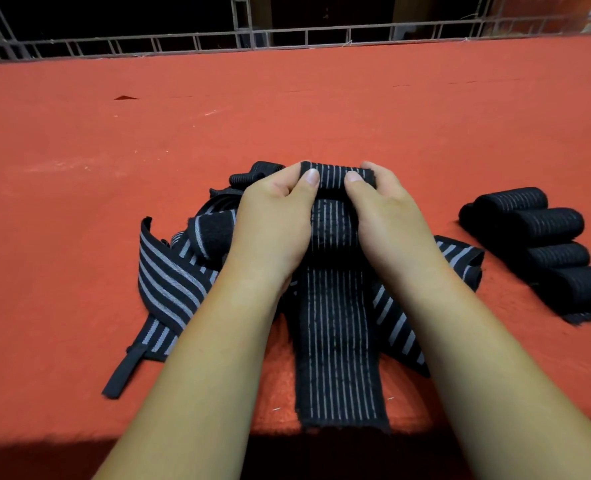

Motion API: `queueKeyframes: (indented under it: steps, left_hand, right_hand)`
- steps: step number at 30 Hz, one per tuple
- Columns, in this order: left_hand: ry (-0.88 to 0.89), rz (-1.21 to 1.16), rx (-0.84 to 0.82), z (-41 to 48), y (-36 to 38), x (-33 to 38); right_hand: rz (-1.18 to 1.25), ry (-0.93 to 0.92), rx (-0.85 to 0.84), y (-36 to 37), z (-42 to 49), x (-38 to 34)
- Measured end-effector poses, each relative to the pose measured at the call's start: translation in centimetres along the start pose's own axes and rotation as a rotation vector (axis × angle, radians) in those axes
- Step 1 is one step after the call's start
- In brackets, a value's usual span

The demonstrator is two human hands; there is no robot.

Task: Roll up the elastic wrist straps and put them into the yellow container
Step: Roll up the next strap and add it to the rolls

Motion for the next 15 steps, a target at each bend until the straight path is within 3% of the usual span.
queueKeyframes:
  steps: [7, 11, 15]
  left_hand:
    - [-0.044, -0.027, -0.029, 0.0, 0.1, 0.4]
    - [0.037, 0.011, -0.021, 0.2, 0.1, 0.2]
    - [0.015, -0.099, 0.044, 1.0, -0.6, -0.7]
  right_hand:
    - [0.014, -0.007, -0.008, -0.6, -0.1, -0.2]
    - [0.001, 0.004, -0.049, -0.6, -0.3, 0.0]
    - [-0.074, -0.006, -0.091, -0.5, -0.2, 0.2]
Point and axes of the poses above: each hand's wrist, its own z-axis towards the middle knuckle, its own y-axis out of the palm, x = y × z, the point moved 3 cm from there along z, towards the middle knuckle, and after that the axes turned 13 degrees about z, right-handed, at the moved point
